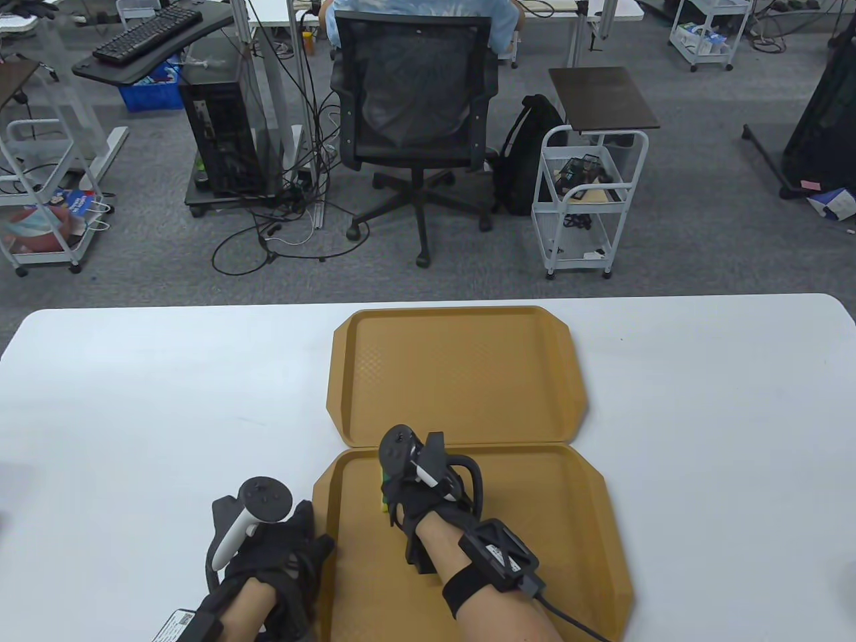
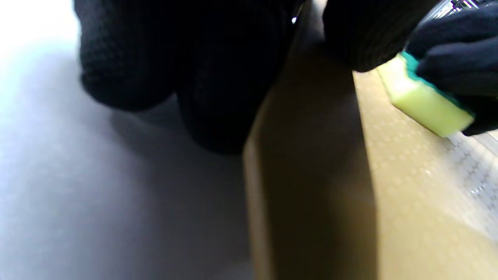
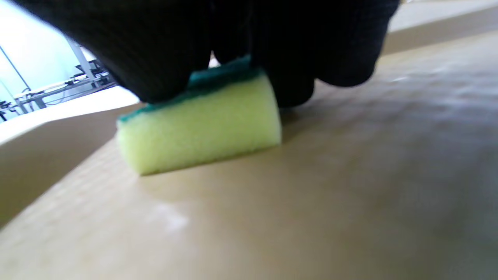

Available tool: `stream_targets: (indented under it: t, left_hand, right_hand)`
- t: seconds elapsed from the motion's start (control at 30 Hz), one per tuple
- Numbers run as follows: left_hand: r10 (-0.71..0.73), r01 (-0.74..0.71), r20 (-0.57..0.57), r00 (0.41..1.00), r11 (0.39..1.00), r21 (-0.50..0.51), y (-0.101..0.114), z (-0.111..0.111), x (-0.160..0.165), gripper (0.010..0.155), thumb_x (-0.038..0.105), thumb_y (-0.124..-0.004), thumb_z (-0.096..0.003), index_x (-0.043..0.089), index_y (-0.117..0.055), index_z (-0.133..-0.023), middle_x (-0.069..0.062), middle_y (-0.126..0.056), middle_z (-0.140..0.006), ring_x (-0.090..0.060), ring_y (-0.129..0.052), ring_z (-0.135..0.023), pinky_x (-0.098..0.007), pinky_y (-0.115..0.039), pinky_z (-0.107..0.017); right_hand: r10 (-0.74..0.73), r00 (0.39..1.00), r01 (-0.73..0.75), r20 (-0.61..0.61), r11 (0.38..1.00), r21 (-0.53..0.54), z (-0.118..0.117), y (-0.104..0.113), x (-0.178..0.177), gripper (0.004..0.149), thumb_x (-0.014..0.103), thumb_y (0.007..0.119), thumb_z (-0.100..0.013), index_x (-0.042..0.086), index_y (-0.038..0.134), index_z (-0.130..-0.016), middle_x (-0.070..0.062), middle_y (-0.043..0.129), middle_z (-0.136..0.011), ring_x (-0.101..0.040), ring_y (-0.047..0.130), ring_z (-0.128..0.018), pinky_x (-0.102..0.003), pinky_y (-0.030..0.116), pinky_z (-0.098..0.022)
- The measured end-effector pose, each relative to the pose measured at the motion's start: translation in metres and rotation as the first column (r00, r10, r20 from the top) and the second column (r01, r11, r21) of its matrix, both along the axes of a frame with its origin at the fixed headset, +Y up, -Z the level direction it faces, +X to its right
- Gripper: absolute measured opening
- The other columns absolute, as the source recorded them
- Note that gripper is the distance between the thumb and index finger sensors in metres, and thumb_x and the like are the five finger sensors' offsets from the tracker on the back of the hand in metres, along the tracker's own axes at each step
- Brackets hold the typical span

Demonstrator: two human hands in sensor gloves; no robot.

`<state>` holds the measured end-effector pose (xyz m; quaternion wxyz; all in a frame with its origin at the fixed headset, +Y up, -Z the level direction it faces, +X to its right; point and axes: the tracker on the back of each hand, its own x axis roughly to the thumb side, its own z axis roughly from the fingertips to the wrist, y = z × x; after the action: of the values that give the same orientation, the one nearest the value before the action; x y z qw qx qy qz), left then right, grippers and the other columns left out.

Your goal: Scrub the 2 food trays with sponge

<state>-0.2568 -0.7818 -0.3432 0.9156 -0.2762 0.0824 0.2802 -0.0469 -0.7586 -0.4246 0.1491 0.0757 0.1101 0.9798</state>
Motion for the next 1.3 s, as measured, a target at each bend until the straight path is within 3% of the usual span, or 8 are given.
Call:
stream_targets:
  t: [0.27, 0.37, 1.0, 1.13, 1.3]
  left_hand:
    - [0.038, -0.038, -0.004, 0.999, 0.999, -0.012, -0.002, -0.001, -0.003, 0.077, 0.049, -0.076, -0.0460, 0.027, -0.041, -0.110, 0.001, -0.097, -0.063, -0.018, -0.112, -0.030, -0.036, -0.097, -0.027]
    - [0.047, -0.047, -0.007, 0.999, 0.999, -0.016, -0.001, -0.001, -0.004, 0.076, 0.049, -0.076, -0.0460, 0.028, -0.041, -0.110, 0.001, -0.097, -0.063, -0.018, -0.112, -0.030, -0.036, -0.097, -0.027]
    - [0.050, -0.050, -0.017, 0.999, 0.999, -0.015, -0.002, -0.001, -0.005, 0.076, 0.049, -0.077, -0.0458, 0.029, -0.042, -0.110, 0.002, -0.098, -0.063, -0.018, -0.112, -0.030, -0.036, -0.097, -0.027]
    - [0.043, -0.043, -0.016, 0.999, 0.999, -0.013, -0.002, -0.001, -0.005, 0.076, 0.049, -0.077, -0.0458, 0.029, -0.042, -0.110, 0.002, -0.098, -0.063, -0.018, -0.112, -0.030, -0.036, -0.097, -0.027]
    - [0.041, -0.041, -0.014, 0.999, 0.999, -0.013, -0.002, -0.001, -0.005, 0.076, 0.049, -0.076, -0.0458, 0.029, -0.042, -0.110, 0.002, -0.098, -0.063, -0.018, -0.112, -0.030, -0.037, -0.097, -0.027]
  right_hand:
    - [-0.048, 0.998, 0.047, -0.045, 0.999, -0.023, 0.003, -0.005, -0.028, 0.062, 0.038, 0.088, -0.046, 0.023, 0.067, -0.102, -0.009, 0.056, -0.111, -0.033, 0.085, -0.068, -0.050, 0.079, -0.054]
    - [-0.042, 0.993, 0.034, -0.113, 0.997, -0.068, 0.009, -0.005, -0.031, 0.065, 0.039, 0.088, -0.046, 0.025, 0.062, -0.103, -0.006, 0.053, -0.112, -0.033, 0.083, -0.070, -0.050, 0.077, -0.056]
    - [-0.082, 0.960, 0.002, -0.269, 0.958, -0.286, 0.108, -0.005, -0.023, 0.075, 0.042, 0.094, -0.042, 0.021, 0.060, -0.105, -0.012, 0.054, -0.109, -0.032, 0.084, -0.067, -0.051, 0.078, -0.054]
    - [-0.058, 0.966, -0.009, -0.252, 0.966, -0.259, 0.126, -0.005, -0.032, 0.071, 0.049, 0.092, -0.041, 0.020, 0.067, -0.101, -0.015, 0.061, -0.104, -0.033, 0.086, -0.064, -0.050, 0.078, -0.051]
    - [0.039, 0.958, -0.092, -0.284, 0.980, -0.177, 0.135, -0.002, -0.039, 0.070, 0.048, 0.092, -0.041, 0.020, 0.068, -0.101, -0.014, 0.062, -0.104, -0.033, 0.086, -0.064, -0.050, 0.079, -0.050]
